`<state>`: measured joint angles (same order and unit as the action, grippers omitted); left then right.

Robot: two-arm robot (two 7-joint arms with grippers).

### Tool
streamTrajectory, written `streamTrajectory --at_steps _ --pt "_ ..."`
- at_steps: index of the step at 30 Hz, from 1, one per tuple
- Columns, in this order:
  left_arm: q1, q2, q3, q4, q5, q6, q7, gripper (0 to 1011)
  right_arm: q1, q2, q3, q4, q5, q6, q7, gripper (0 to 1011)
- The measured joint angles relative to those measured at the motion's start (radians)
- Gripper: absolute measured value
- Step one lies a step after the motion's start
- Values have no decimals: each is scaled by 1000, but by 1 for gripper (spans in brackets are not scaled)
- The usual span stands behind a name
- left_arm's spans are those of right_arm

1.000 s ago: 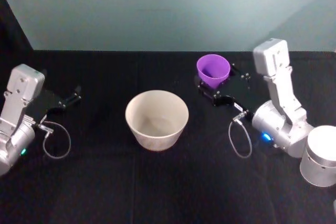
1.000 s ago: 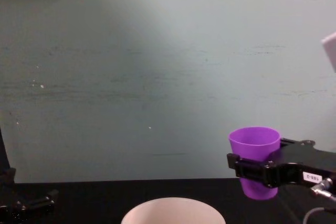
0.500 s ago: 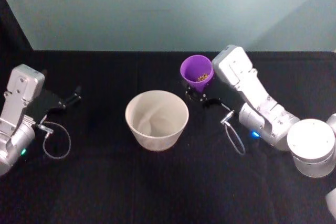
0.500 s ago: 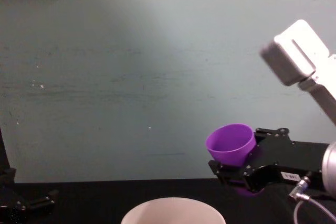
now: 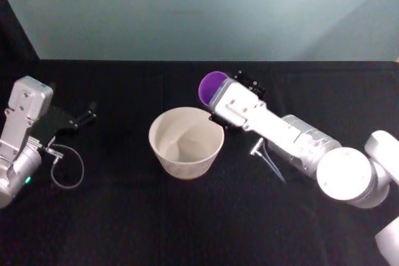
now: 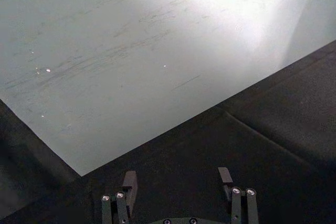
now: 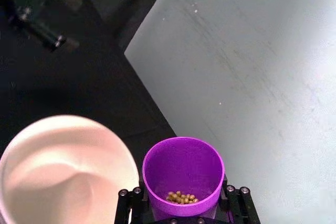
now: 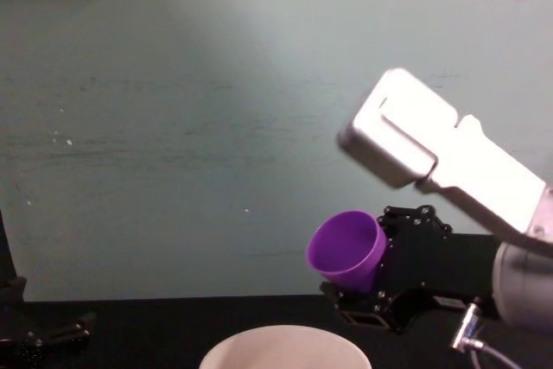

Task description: Pick up the cup and pour the mung beans from the cup into the bowl.

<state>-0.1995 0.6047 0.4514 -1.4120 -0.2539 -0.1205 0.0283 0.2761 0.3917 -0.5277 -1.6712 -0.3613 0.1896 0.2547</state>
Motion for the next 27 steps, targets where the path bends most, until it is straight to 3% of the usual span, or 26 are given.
streamTrajectory --at_steps 18,27 --pt "0 0 0 0 0 0 0 1000 60 28 -124 -20 -299 70 34 722" --pt "0 0 0 0 0 0 0 1000 78 28 -165 -18 -399 83 55 722"
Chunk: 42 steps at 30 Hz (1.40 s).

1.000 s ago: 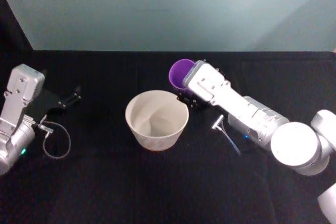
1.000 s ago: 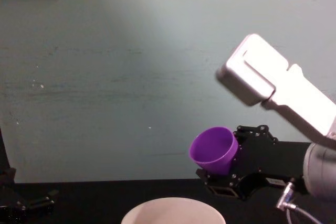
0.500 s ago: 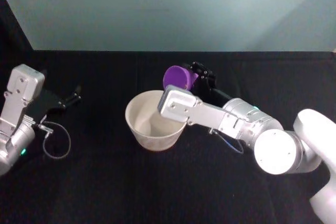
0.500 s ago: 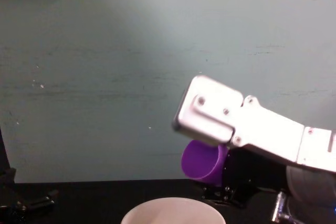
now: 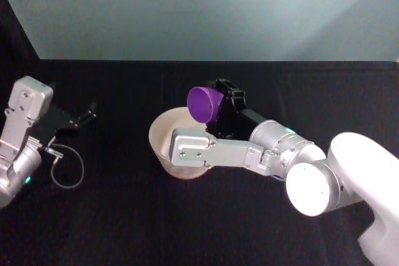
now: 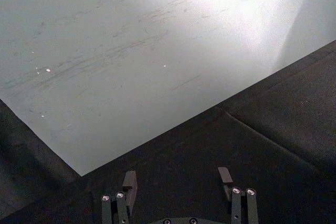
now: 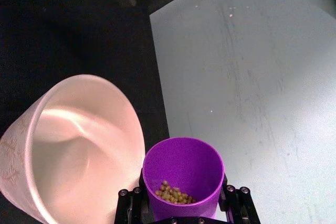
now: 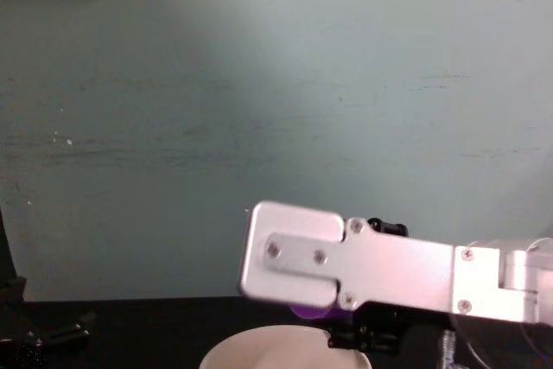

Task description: Pick up the cup and pour the mung beans from the cup into the bowl.

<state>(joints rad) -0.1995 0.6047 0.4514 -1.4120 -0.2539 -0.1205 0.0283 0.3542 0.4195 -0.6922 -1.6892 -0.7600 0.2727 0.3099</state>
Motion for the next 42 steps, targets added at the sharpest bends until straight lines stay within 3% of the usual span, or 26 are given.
streamTrajectory --at_steps 3,20,42 --pt "0 0 0 0 0 0 0 1000 8 0 -16 3 -46 6 10 722" --pt "0 0 0 0 0 0 0 1000 22 0 -57 9 -198 14 37 722" --pt "0 0 0 0 0 0 0 1000 23 -14 -85 17 -337 -8 70 722"
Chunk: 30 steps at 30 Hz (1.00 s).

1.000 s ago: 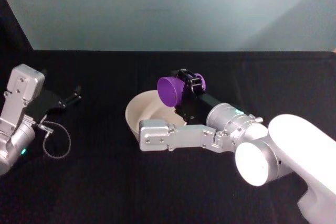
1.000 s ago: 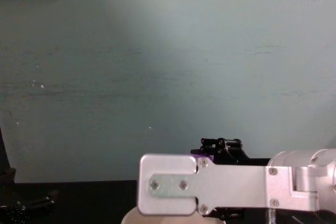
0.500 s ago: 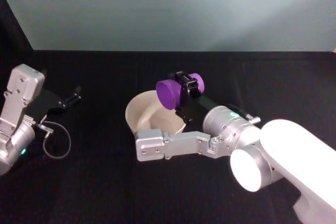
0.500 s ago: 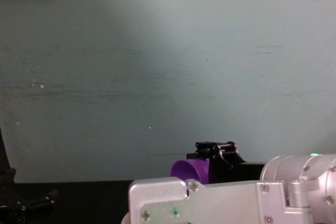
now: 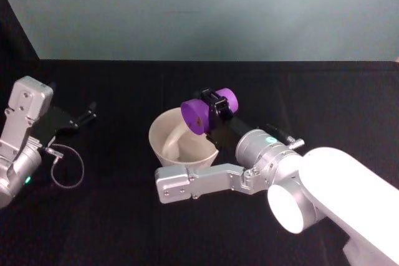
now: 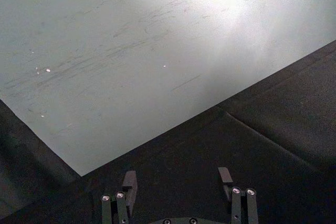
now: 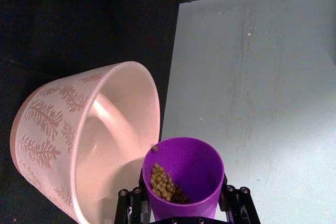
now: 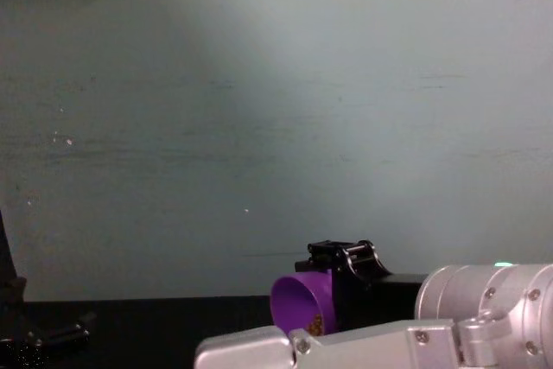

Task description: Pick up the cup and pour the mung beans from the cup into the bowl.

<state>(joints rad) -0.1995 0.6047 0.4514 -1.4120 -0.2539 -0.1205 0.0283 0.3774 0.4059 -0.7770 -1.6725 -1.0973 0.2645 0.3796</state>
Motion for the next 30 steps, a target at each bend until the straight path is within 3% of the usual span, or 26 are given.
streamTrajectory --at_steps 6,30 --pt "0 0 0 0 0 0 0 1000 1 -5 -7 7 -42 -6 4 722" --pt "0 0 0 0 0 0 0 1000 -13 -21 10 8 -100 -21 8 722"
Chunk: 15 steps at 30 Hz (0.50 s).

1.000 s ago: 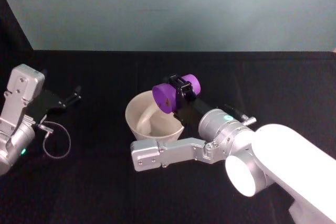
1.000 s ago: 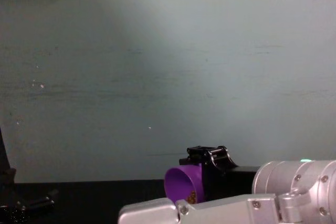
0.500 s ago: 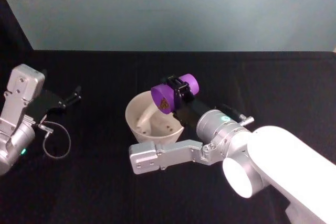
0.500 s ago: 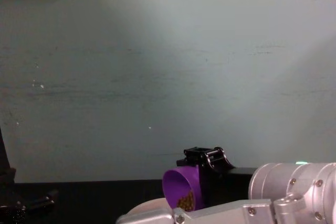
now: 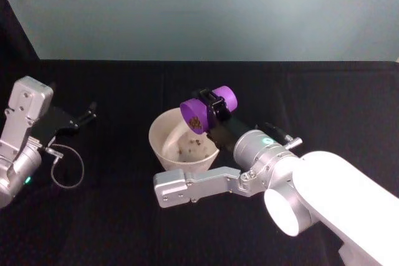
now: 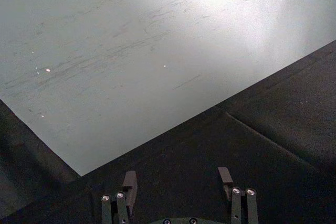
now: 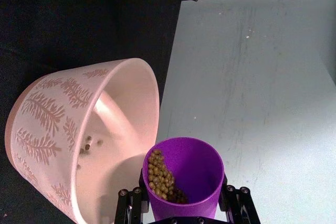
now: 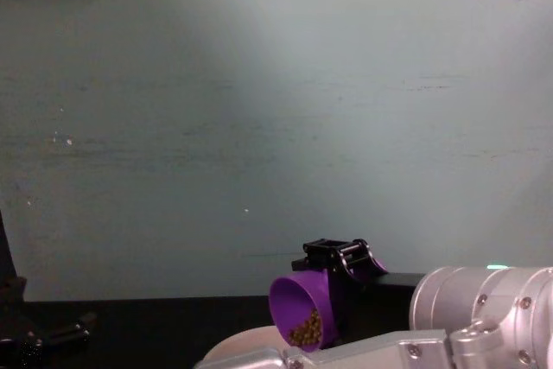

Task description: Pick up the cup and pour the mung beans from the cup into the bowl.

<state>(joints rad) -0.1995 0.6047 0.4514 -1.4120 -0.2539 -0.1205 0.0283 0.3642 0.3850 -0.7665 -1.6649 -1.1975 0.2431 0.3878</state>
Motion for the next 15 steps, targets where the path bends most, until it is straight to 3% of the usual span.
streamTrajectory --at_steps 15 --pt "0 0 0 0 0 0 0 1000 4 -3 -7 2 -21 0 14 722"
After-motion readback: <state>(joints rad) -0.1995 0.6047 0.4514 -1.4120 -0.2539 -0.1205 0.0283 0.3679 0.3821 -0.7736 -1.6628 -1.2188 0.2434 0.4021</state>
